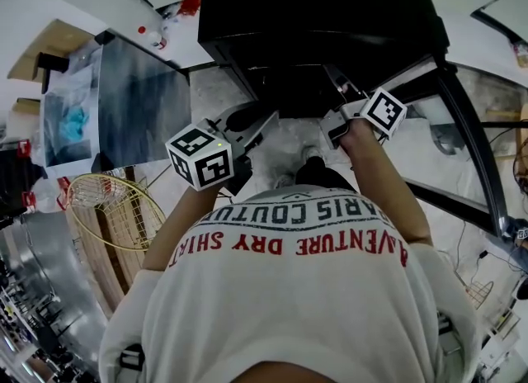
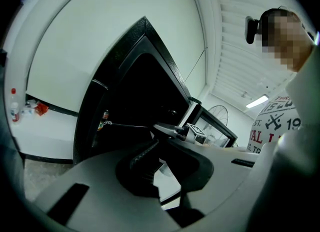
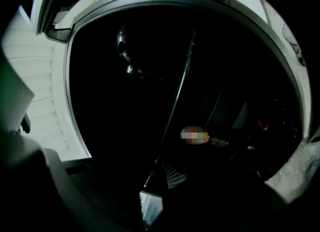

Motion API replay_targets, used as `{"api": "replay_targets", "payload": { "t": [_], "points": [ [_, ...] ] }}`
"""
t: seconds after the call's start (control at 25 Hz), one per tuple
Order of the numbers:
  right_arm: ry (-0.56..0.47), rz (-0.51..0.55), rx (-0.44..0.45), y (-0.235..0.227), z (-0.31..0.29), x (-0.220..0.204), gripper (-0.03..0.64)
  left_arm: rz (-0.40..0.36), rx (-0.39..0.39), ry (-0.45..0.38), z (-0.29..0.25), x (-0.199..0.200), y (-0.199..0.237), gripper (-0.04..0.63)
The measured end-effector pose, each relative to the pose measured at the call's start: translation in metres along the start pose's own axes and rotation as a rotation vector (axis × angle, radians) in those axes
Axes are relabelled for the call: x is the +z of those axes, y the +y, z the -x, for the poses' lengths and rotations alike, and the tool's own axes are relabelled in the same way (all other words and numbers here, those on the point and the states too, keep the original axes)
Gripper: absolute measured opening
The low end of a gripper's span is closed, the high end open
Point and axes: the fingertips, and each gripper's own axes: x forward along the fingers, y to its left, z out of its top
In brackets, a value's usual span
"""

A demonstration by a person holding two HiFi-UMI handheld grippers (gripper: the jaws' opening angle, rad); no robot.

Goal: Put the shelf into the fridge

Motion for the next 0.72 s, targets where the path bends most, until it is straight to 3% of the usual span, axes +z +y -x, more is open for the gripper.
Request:
{"api": "replay_targets", "payload": {
  "t": [0.72],
  "points": [
    [-0.07,-0.009,-0.024,-0.003,-0.022,0.014,0.051,0.004,0.026,0.009,0.004,-0.003,0.01,0.06]
  ]
}}
